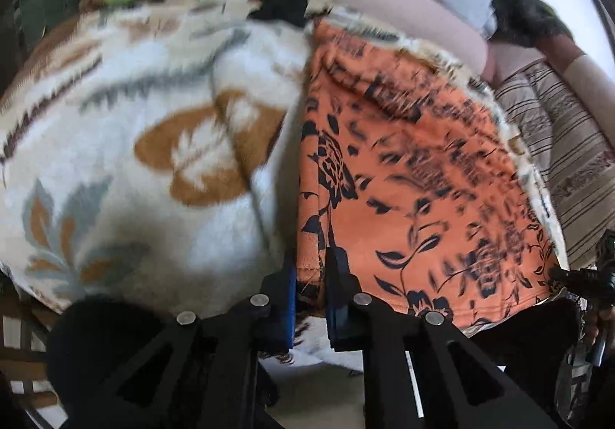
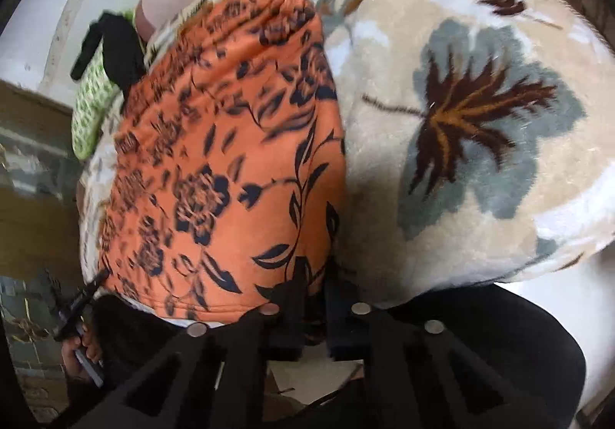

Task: Fold small clothes

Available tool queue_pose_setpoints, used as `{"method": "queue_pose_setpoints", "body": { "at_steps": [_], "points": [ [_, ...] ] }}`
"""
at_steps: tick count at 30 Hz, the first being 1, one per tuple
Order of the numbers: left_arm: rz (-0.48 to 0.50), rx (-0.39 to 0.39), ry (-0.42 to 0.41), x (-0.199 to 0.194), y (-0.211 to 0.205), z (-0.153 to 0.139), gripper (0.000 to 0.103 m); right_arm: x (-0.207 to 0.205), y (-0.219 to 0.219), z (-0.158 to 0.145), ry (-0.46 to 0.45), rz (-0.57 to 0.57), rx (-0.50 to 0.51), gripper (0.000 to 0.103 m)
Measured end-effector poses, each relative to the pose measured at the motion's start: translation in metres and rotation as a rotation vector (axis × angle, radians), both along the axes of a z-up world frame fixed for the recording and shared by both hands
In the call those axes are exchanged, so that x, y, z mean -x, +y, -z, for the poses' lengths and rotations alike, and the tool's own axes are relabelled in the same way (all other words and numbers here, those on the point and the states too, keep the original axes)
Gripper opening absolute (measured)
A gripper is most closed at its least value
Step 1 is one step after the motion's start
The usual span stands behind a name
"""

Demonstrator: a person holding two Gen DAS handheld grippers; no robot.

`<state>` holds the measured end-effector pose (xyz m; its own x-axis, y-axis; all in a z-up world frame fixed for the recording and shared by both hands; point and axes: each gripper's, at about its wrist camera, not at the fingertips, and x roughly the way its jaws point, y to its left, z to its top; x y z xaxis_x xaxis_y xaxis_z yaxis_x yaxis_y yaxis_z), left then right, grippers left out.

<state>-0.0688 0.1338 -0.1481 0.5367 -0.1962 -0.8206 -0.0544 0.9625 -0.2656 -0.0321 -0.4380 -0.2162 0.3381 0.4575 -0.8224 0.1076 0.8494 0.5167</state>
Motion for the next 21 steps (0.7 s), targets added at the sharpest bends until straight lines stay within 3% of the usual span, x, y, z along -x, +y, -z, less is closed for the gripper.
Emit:
{"method": "queue_pose_setpoints", "body": {
  "at_steps": [2,6,8,10,11,12,13,17,21],
  "points": [
    [-0.002,0.002,0.04,-0.008,0.001,0.011,0.013,0.001,-0.002,-0.003,-0.013,0.0,-0.032,0.007],
    [-0.016,-0.018,0.099,-0.014,-0.002,0.036,0.016,-0.008,0.0,0.024,0.07,0.008,-0.019,0.011],
    [-0.018,-0.002,0.087,-0.011,0.0,0.036,0.023,-0.007,0.002,0.024,0.058,0.008,-0.006,0.026],
    [-0.004,-0.02,0.097,-0.011,-0.003,0.037,0.021,-0.007,0.003,0.027,0.063,-0.004,-0.011,0.031],
    [0.002,-0.033,0.102,-0.013,-0.004,0.037,0.012,-0.007,0.004,0.033,0.085,-0.006,-0.015,0.03],
    [0.009,-0.029,0.108,-0.013,-0.004,0.036,0.012,-0.009,0.005,0.036,0.1,-0.013,-0.021,0.028],
    [0.009,-0.021,0.109,-0.014,-0.003,0.035,0.011,-0.01,0.006,0.036,0.11,-0.019,-0.028,0.015],
    [0.035,0.055,0.066,-0.018,-0.006,0.005,0.011,-0.012,0.004,0.014,0.079,-0.021,-0.122,0.009],
    [0.08,0.139,-0.055,-0.054,-0.004,-0.056,0.011,-0.04,-0.005,-0.029,-0.018,-0.009,-0.253,0.009]
  ]
}}
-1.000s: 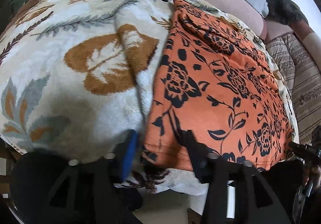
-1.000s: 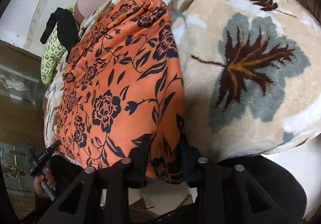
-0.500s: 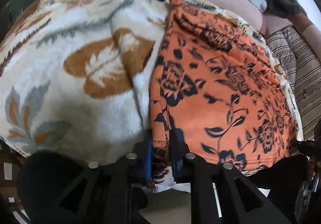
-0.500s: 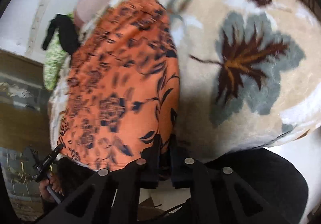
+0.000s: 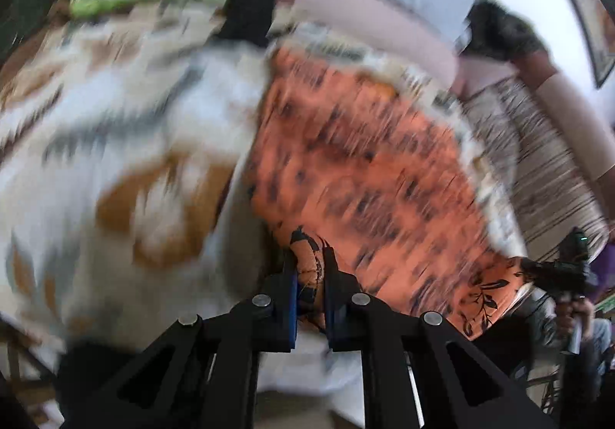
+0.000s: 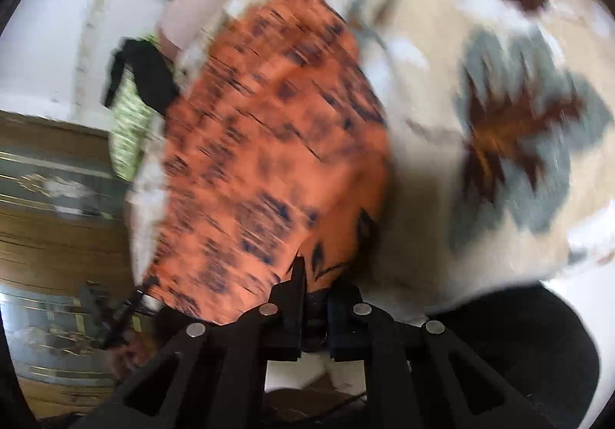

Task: Fold small clothes

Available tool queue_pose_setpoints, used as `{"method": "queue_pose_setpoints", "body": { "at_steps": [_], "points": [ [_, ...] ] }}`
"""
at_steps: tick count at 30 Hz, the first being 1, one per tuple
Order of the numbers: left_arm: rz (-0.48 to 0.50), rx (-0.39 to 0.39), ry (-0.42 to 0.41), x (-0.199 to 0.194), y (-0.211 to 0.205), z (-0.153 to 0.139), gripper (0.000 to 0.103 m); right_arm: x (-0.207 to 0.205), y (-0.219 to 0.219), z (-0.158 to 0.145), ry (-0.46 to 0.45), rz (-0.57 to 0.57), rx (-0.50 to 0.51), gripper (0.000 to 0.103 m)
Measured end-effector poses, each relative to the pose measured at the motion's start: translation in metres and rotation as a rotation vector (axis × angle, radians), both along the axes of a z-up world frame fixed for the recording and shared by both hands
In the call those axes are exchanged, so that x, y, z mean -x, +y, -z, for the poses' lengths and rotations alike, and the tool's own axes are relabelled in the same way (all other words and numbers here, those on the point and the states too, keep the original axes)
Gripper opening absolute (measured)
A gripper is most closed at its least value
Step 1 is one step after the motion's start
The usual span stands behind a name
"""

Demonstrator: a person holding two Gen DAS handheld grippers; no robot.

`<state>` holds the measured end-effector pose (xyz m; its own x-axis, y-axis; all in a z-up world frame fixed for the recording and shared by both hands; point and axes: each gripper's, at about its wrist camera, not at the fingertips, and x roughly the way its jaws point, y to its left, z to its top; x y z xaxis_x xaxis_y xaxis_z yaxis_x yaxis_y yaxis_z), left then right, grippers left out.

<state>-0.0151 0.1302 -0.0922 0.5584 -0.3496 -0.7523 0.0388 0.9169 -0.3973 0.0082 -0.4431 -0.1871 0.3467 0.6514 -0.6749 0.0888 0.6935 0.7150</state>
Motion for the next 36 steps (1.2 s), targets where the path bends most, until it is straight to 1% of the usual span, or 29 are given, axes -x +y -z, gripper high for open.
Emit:
{"method": "queue_pose_setpoints", "body": {
  "at_steps": [1,3,4,5,6,7,9,10,11,12,13,14,15,16,18,20,21,23,25,26,27,28,29,30,32,33,34,35,36],
  "points": [
    [0.005,0.013,-0.024,-0.009,0.001,-0.011,0.011,-0.014,-0.002,-0.014,-0.035,0.006,-0.03,0.009],
    [0.02,0.048,-0.086,-0.047,0.006,-0.039,0.011,-0.047,-0.006,-0.039,-0.097,0.013,-0.079,0.009],
    [0.023,0.052,-0.113,-0.066,0.008,-0.048,0.011,-0.063,-0.007,-0.049,-0.125,0.019,-0.088,0.009],
    [0.025,0.048,-0.137,-0.088,0.01,-0.056,0.011,-0.091,-0.009,-0.063,-0.167,0.034,-0.098,0.009],
    [0.02,0.039,-0.17,-0.118,0.011,-0.063,0.011,-0.111,-0.011,-0.071,-0.196,0.045,-0.099,0.008],
    [0.011,0.037,-0.186,-0.137,0.013,-0.064,0.012,-0.133,-0.013,-0.079,-0.227,0.061,-0.104,0.009],
    [-0.028,0.052,-0.206,-0.193,0.018,-0.058,0.017,-0.184,-0.022,-0.085,-0.258,0.137,-0.121,0.009],
    [-0.044,0.047,-0.202,-0.22,0.017,-0.048,0.033,-0.208,-0.023,-0.083,-0.28,0.16,-0.111,0.012],
    [-0.073,0.029,-0.168,-0.246,0.018,-0.033,0.067,-0.232,-0.023,-0.076,-0.292,0.176,-0.079,0.017],
    [-0.112,-0.024,-0.121,-0.274,0.017,-0.012,0.081,-0.257,-0.02,-0.061,-0.267,0.169,-0.05,0.023],
    [-0.135,-0.082,-0.091,-0.292,0.016,0.007,0.085,-0.274,-0.016,-0.045,-0.22,0.169,-0.009,0.045],
    [-0.167,-0.14,-0.06,-0.303,0.017,0.025,0.084,-0.286,-0.013,-0.029,-0.173,0.197,0.059,0.067],
    [-0.198,-0.191,-0.025,-0.307,0.022,0.044,0.083,-0.288,-0.01,-0.018,-0.16,0.223,0.099,0.068],
    [-0.204,-0.19,-0.016,-0.302,0.025,0.05,0.083,-0.285,-0.008,-0.009,-0.162,0.226,0.106,0.068],
    [-0.188,-0.147,-0.031,-0.276,0.033,0.058,0.084,-0.268,-0.002,0.0,-0.164,0.206,0.139,0.069],
    [-0.141,-0.149,-0.03,-0.248,0.033,0.062,0.085,-0.249,0.002,0.007,-0.145,0.152,0.224,0.07],
    [-0.101,-0.138,-0.02,-0.234,0.029,0.067,0.085,-0.241,0.002,0.01,-0.138,0.131,0.233,0.07],
    [-0.065,-0.137,0.037,-0.226,0.02,0.082,0.085,-0.23,0.011,0.025,-0.07,0.081,0.22,0.07],
    [-0.021,-0.129,0.106,-0.226,0.006,0.101,0.085,-0.226,0.026,0.039,-0.034,0.022,0.247,0.07],
    [-0.004,-0.136,0.146,-0.229,-0.002,0.111,0.085,-0.229,0.035,0.046,-0.012,0.005,0.256,0.071],
    [-0.017,-0.175,0.143,-0.231,-0.008,0.113,0.081,-0.232,0.042,0.05,-0.01,0.005,0.267,0.071],
    [-0.01,-0.191,0.142,-0.235,-0.014,0.109,0.056,-0.234,0.046,0.05,-0.016,0.004,0.286,0.063],
    [0.015,-0.165,0.157,-0.237,-0.018,0.107,0.021,-0.238,0.05,0.051,0.005,-0.003,0.272,0.032],
    [0.013,-0.137,0.171,-0.239,-0.022,0.097,0.018,-0.24,0.053,0.05,0.029,-0.009,0.231,0.024],
    [-0.011,-0.176,0.113,-0.235,-0.03,0.068,0.017,-0.24,0.06,0.037,0.016,-0.021,0.262,0.018],
    [-0.018,-0.166,0.071,-0.226,-0.033,0.046,0.017,-0.237,0.06,0.027,0.003,-0.011,0.247,0.018],
    [-0.018,-0.153,0.05,-0.221,-0.033,0.034,0.016,-0.23,0.058,0.009,-0.029,0.004,0.231,0.017],
    [-0.018,-0.14,0.007,-0.204,-0.035,0.014,0.016,-0.225,0.057,-0.006,-0.054,0.007,0.227,0.016],
    [-0.024,-0.136,-0.015,-0.19,-0.036,0.004,0.016,-0.218,0.056,-0.018,-0.073,0.003,0.226,0.016]
  ]
}}
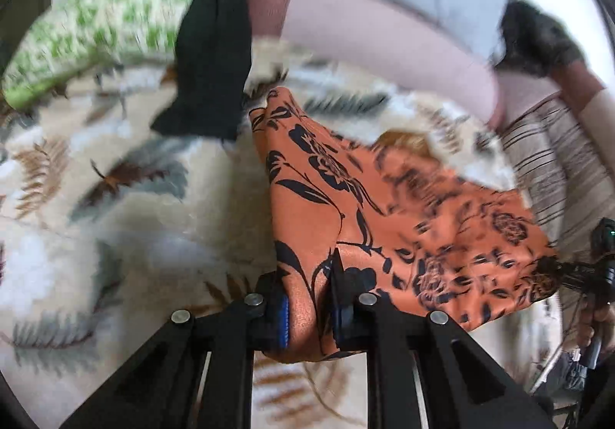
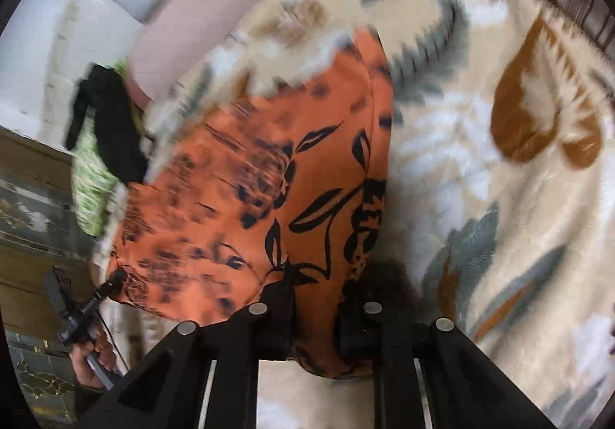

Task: Fold small clothes

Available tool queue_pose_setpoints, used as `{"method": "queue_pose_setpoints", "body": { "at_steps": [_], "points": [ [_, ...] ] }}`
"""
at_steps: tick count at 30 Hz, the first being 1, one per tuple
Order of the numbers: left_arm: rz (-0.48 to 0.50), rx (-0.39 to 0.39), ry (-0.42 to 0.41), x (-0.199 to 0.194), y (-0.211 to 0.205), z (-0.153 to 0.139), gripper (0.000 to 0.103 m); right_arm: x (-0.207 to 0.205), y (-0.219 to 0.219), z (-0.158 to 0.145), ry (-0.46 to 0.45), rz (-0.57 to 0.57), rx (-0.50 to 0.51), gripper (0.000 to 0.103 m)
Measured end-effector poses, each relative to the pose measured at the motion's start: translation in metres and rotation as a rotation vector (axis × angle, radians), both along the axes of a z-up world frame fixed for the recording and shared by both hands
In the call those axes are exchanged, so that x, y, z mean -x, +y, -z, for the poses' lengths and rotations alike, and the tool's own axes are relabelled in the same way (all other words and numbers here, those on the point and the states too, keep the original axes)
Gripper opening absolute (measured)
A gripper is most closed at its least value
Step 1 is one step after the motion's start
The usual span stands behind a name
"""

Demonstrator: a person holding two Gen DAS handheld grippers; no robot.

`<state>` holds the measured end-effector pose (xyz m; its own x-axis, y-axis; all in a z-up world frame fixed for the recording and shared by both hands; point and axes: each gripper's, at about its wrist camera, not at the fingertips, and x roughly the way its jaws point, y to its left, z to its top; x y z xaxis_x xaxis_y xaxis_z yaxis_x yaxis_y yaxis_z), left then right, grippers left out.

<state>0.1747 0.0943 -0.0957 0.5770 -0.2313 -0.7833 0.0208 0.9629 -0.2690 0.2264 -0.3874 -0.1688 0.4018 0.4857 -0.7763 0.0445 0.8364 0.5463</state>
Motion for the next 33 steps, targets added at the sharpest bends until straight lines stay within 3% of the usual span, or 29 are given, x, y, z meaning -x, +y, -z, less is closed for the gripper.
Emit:
{"method": "queue_pose_setpoints", "body": {
  "at_steps": [3,6,7,8,9,10,12,14,15,18,21,22,23,24,25,27,28,29,30,31,32,33],
  "points": [
    [-0.02,0.023,-0.013,0.07,0.005,-0.011,0.018,0.038,0.0,-0.023,-0.027,-0.049,0.024,0.015],
    [-0.044,0.007,0.075,0.116,0.006,0.035,0.036,0.079,-0.006,-0.005,0.007,-0.056,0.041,0.021],
    [-0.042,-0.007,0.12,0.123,0.007,0.057,0.048,0.091,-0.006,0.011,0.01,-0.07,0.065,0.034],
    [-0.05,-0.032,0.177,0.126,0.009,0.077,0.048,0.098,-0.007,0.037,0.048,-0.103,0.076,0.068],
    [-0.049,-0.036,0.202,0.126,0.012,0.089,0.049,0.099,-0.009,0.052,0.094,-0.097,0.095,0.078],
    [-0.049,-0.016,0.179,0.126,0.015,0.086,0.05,0.102,-0.016,0.063,0.127,-0.055,0.11,0.077],
    [-0.076,-0.04,0.112,0.119,0.02,0.065,0.054,0.105,-0.032,0.05,0.042,0.018,0.019,0.077],
    [-0.067,-0.09,0.023,0.103,0.019,0.045,0.071,0.098,-0.045,0.028,-0.044,0.088,-0.01,0.078],
    [-0.058,-0.121,-0.017,0.089,0.018,0.039,0.073,0.091,-0.046,0.021,-0.065,0.1,-0.016,0.078],
    [-0.018,-0.129,0.016,0.046,0.017,0.046,0.073,0.049,-0.039,0.017,-0.07,0.079,0.015,0.079],
    [-0.018,-0.145,0.059,0.007,0.013,0.064,0.071,0.012,-0.037,0.036,-0.018,0.054,0.08,0.079],
    [-0.013,-0.158,0.063,0.002,0.011,0.069,0.034,-0.001,-0.036,0.041,0.002,0.038,0.094,0.078],
    [-0.016,-0.185,0.088,-0.001,0.011,0.075,0.007,-0.009,-0.03,0.042,0.006,0.023,0.124,0.058],
    [-0.039,-0.192,0.113,-0.004,0.012,0.08,0.005,-0.015,-0.023,0.041,0.008,-0.007,0.141,0.039],
    [-0.058,-0.17,0.113,-0.007,0.015,0.082,0.005,-0.02,-0.017,0.04,-0.001,-0.033,0.177,0.032],
    [-0.094,-0.203,0.114,-0.009,0.02,0.095,0.007,-0.025,-0.005,0.033,-0.056,-0.048,0.322,0.032],
    [-0.108,-0.205,0.112,-0.007,0.022,0.099,0.01,-0.03,-0.01,0.04,-0.04,-0.004,0.392,0.033],
    [-0.121,-0.207,0.101,-0.004,0.022,0.097,0.012,-0.036,-0.022,0.049,-0.004,0.058,0.4,0.042],
    [-0.131,-0.23,0.084,0.0,0.021,0.091,0.014,-0.035,-0.033,0.049,0.004,0.101,0.347,0.052],
    [-0.139,-0.253,0.074,0.002,0.022,0.087,0.024,-0.03,-0.039,0.044,-0.004,0.129,0.31,0.063],
    [-0.152,-0.285,0.058,0.007,0.021,0.08,0.031,-0.021,-0.043,0.034,-0.03,0.133,0.288,0.07],
    [-0.159,-0.291,0.025,0.015,0.022,0.07,0.032,-0.013,-0.046,0.026,-0.048,0.134,0.296,0.07]
  ]
}}
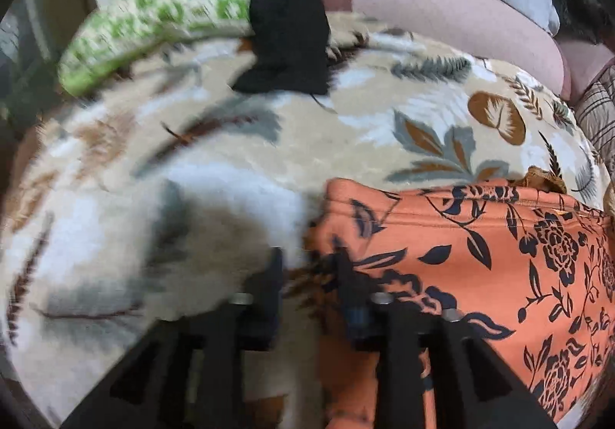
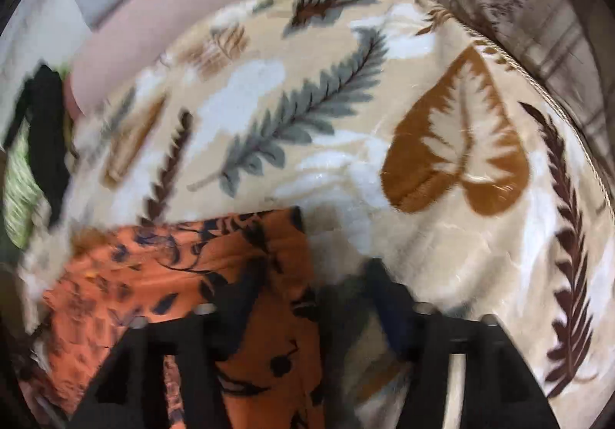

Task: Fold small clothes

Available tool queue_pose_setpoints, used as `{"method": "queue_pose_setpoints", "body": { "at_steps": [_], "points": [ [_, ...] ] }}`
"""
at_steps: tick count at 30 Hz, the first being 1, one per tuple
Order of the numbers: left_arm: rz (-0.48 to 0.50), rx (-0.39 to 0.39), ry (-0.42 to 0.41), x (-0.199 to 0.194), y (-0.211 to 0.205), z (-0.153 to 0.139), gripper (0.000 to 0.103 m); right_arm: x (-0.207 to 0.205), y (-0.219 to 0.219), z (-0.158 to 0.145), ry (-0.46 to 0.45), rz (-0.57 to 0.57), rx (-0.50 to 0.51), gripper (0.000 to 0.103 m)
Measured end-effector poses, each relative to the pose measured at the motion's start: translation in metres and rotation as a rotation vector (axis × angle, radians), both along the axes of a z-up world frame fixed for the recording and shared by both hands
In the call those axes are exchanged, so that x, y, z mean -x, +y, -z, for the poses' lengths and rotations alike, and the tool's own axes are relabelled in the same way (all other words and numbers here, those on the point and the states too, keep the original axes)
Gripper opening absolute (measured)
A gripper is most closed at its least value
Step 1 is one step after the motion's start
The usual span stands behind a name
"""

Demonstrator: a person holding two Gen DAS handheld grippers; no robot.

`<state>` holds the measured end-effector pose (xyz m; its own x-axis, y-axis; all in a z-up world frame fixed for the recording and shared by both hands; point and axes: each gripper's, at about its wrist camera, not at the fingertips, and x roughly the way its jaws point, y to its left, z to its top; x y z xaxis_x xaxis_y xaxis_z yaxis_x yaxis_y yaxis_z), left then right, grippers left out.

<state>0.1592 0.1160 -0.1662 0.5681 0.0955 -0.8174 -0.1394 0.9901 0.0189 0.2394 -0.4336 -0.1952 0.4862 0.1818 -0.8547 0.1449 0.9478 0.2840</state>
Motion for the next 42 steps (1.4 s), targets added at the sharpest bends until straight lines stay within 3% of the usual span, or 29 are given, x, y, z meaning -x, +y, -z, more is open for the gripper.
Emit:
{"method": "queue_pose_setpoints", "body": {
  "at_steps": [2,5,8,12,15,16,17,19,21,22,23,24,25,27,28,32,37,40,41,42],
  "points": [
    [0.021,0.009,-0.042,0.013,-0.003,-0.017,0.036,0.023,-0.009,-0.02,-0.03,0.006,-0.046,0.071],
    [0.089,0.044,-0.106,0.047,-0.022,-0.038,0.059,0.074,-0.013,-0.032,-0.025,0.029,-0.324,0.078],
    [0.18,0.093,-0.128,0.072,-0.051,-0.045,0.061,0.139,-0.002,-0.017,0.0,0.065,-0.547,0.08],
    [0.23,0.146,-0.077,0.076,-0.079,-0.023,0.061,0.192,0.01,0.029,0.05,0.188,-0.668,0.08],
    [0.182,0.119,0.045,0.062,-0.08,0.02,0.061,0.186,0.001,0.06,0.003,0.331,-0.798,0.081],
    [0.18,0.121,0.04,0.063,-0.079,0.027,0.061,0.182,-0.002,0.066,-0.018,0.366,-0.815,0.08],
    [0.192,0.097,0.002,0.066,-0.08,0.027,0.061,0.177,-0.005,0.072,-0.03,0.417,-0.827,0.061],
    [0.192,0.066,0.008,0.069,-0.084,0.023,0.061,0.175,-0.001,0.059,-0.052,0.404,-0.797,0.022],
    [0.174,0.092,0.015,0.068,-0.081,0.022,0.061,0.176,0.01,0.024,-0.131,0.316,-0.569,0.022],
    [0.166,0.108,0.02,0.067,-0.079,0.022,0.061,0.173,0.012,0.025,-0.113,0.298,-0.492,0.022],
    [0.168,0.112,0.025,0.068,-0.079,0.019,0.061,0.168,0.009,0.042,-0.025,0.306,-0.446,0.024],
    [0.167,0.122,0.02,0.07,-0.077,0.013,0.061,0.164,0.004,0.056,0.041,0.312,-0.485,0.026],
    [0.162,0.133,0.002,0.071,-0.072,0.007,0.061,0.169,-0.005,0.062,0.023,0.326,-0.572,0.027],
    [0.148,0.142,-0.058,0.068,-0.057,-0.01,0.061,0.177,-0.016,0.047,-0.018,0.31,-0.543,0.056],
    [0.141,0.136,-0.076,0.063,-0.05,-0.016,0.061,0.18,-0.022,0.038,-0.04,0.313,-0.503,0.076],
    [0.107,0.087,-0.04,0.015,-0.022,-0.015,0.061,0.164,-0.042,0.001,-0.137,0.258,-0.41,0.077],
    [0.086,0.057,0.048,-0.026,-0.007,0.013,0.061,0.077,-0.024,0.003,-0.072,0.091,-0.45,0.077],
    [0.06,0.06,0.07,-0.027,-0.001,0.026,0.062,0.04,0.004,0.006,-0.059,-0.161,-0.637,0.077],
    [0.05,0.066,0.068,-0.026,0.001,0.028,0.064,0.019,0.013,0.019,-0.006,-0.206,-0.634,0.076],
    [0.043,0.07,0.064,-0.025,0.001,0.026,0.064,0.006,0.013,0.03,0.036,-0.166,-0.566,0.076]
  ]
}}
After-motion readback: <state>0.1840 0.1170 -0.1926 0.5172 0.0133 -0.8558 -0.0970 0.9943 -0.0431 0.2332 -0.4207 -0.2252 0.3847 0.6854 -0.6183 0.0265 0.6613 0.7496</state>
